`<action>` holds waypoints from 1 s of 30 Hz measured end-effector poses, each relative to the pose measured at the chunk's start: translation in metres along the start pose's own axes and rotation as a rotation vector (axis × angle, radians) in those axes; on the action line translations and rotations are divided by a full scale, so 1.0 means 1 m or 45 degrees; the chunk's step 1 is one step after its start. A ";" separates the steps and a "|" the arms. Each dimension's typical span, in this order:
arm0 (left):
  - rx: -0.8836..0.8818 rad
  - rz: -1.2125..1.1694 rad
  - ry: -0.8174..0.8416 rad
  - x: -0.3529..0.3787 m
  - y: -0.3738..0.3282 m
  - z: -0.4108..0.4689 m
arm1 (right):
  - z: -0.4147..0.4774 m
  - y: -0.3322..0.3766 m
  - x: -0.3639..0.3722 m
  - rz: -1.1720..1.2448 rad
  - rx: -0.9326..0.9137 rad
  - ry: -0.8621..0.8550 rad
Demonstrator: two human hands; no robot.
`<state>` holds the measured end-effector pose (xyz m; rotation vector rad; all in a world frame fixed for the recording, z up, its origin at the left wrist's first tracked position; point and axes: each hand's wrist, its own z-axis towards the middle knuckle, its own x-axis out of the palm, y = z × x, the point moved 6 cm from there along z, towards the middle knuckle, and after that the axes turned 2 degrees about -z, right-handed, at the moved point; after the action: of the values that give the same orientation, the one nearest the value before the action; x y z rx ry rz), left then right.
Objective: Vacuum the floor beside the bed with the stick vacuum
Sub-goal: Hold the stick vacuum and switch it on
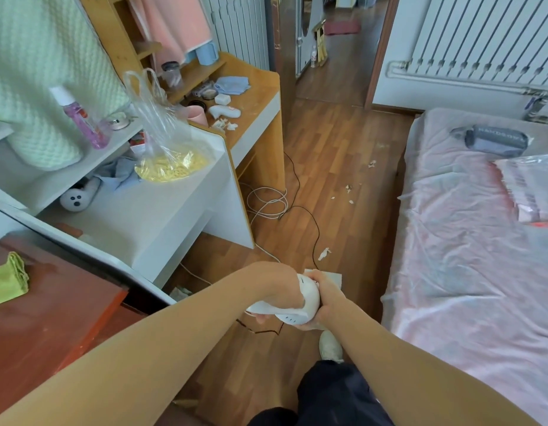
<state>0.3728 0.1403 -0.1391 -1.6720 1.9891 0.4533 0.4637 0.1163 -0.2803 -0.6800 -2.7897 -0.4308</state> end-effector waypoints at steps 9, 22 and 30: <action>-0.122 -0.219 0.197 0.029 0.003 0.010 | 0.015 -0.014 -0.016 -0.047 0.050 0.005; -0.173 -0.123 0.082 0.030 0.008 0.014 | 0.017 -0.014 -0.009 -0.012 0.026 -0.028; -0.026 -0.070 -0.011 0.018 -0.006 0.006 | 0.013 -0.010 -0.007 0.004 0.037 0.020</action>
<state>0.3770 0.1278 -0.1538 -1.7295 1.9332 0.4615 0.4624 0.1091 -0.2967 -0.6716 -2.7739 -0.3919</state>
